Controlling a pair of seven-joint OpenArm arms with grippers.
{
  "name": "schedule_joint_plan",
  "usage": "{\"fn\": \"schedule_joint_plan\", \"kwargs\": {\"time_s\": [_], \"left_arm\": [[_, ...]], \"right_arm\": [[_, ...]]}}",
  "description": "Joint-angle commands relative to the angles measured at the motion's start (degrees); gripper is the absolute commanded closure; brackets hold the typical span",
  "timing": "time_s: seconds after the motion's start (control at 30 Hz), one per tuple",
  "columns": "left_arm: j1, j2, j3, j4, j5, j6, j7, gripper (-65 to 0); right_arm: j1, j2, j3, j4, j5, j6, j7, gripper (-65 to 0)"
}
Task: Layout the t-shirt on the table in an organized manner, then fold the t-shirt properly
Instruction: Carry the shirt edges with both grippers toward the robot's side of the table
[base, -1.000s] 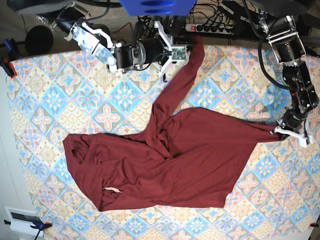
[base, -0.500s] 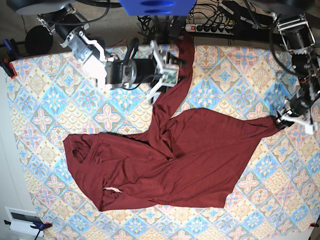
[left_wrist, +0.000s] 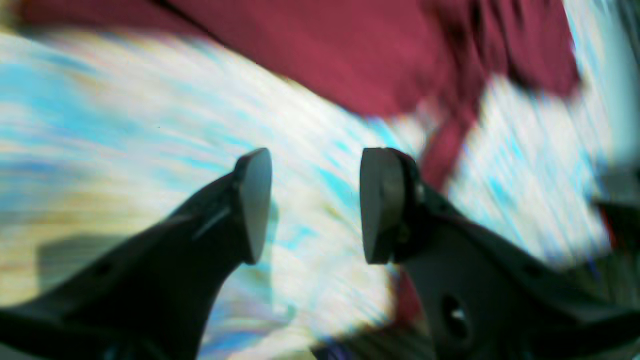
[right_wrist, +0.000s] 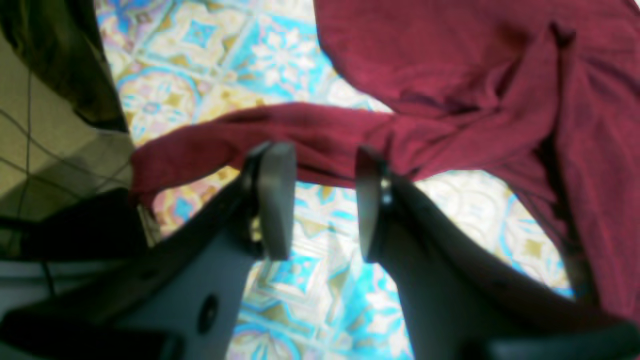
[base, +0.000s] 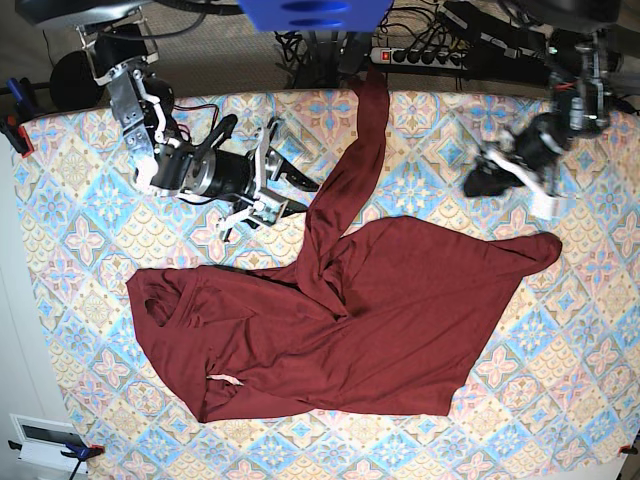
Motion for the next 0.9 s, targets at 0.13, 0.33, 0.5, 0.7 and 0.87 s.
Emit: {"fn": "schedule_joint_plan", "kwargs": {"time_s": [0.13,0.33,0.5,0.7,0.87], "left_arm": [[0.8,-0.6,12.1,1.2,7.2,-0.1,-0.8,-28.5],[0.7,0.8,22.5,1.2,14.7,-0.1,-0.8,-28.5],[-2.0,2.9,29.8,-0.1,24.8,0.6,-0.8,-26.2],[-2.5,3.7,31.1,-1.9,34.5,4.8,-1.0,0.0],[-1.9,-0.2,25.3,2.2,35.4,5.1,-1.3,0.0]], "right_arm": [[-1.0,0.5,7.2,1.0,0.9,0.2,1.4,-19.0],[-1.3,0.5,10.9,1.0,0.9,0.3,1.1,-19.1],[-1.3,0.5,10.6,1.1,0.9,0.3,1.1,-19.1],[-1.1,0.4,10.8,1.0,0.9,0.3,1.2,-19.1],[-0.9,0.3,10.9,-2.2,0.9,0.2,1.3,-19.1]]}}
